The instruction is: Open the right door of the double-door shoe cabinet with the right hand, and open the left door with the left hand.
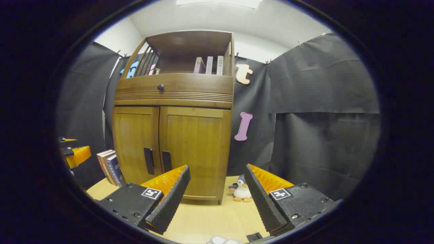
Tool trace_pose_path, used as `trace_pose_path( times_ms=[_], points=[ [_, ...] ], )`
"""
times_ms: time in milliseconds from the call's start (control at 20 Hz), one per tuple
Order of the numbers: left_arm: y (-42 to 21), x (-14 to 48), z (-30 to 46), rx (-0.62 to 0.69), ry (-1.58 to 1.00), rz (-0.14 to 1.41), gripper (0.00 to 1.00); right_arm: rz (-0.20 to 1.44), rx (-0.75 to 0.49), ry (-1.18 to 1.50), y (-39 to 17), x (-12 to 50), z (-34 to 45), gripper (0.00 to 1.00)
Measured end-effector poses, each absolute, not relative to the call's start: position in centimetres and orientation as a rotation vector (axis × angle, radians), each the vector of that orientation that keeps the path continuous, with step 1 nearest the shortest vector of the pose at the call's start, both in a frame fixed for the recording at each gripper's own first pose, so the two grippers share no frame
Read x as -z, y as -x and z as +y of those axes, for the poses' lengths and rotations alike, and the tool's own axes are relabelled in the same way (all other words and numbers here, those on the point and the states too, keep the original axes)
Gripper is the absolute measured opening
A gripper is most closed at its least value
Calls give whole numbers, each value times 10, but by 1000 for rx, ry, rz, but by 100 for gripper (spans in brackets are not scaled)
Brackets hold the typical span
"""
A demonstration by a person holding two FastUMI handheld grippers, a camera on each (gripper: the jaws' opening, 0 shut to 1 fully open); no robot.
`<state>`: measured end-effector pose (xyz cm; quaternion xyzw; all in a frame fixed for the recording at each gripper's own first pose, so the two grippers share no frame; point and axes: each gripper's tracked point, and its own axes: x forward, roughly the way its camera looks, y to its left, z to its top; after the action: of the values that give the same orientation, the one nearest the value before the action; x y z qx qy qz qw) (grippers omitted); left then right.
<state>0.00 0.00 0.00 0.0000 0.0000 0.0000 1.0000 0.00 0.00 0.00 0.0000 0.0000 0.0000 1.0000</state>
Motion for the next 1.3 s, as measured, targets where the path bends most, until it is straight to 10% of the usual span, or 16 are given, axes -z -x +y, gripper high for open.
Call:
trace_pose_path(
  times_ms=[1300],
  points=[
    [24, -6, 24, -39, 5, -11, 96, 84, -103, -27, -79, 63, 67, 100]
  ],
)
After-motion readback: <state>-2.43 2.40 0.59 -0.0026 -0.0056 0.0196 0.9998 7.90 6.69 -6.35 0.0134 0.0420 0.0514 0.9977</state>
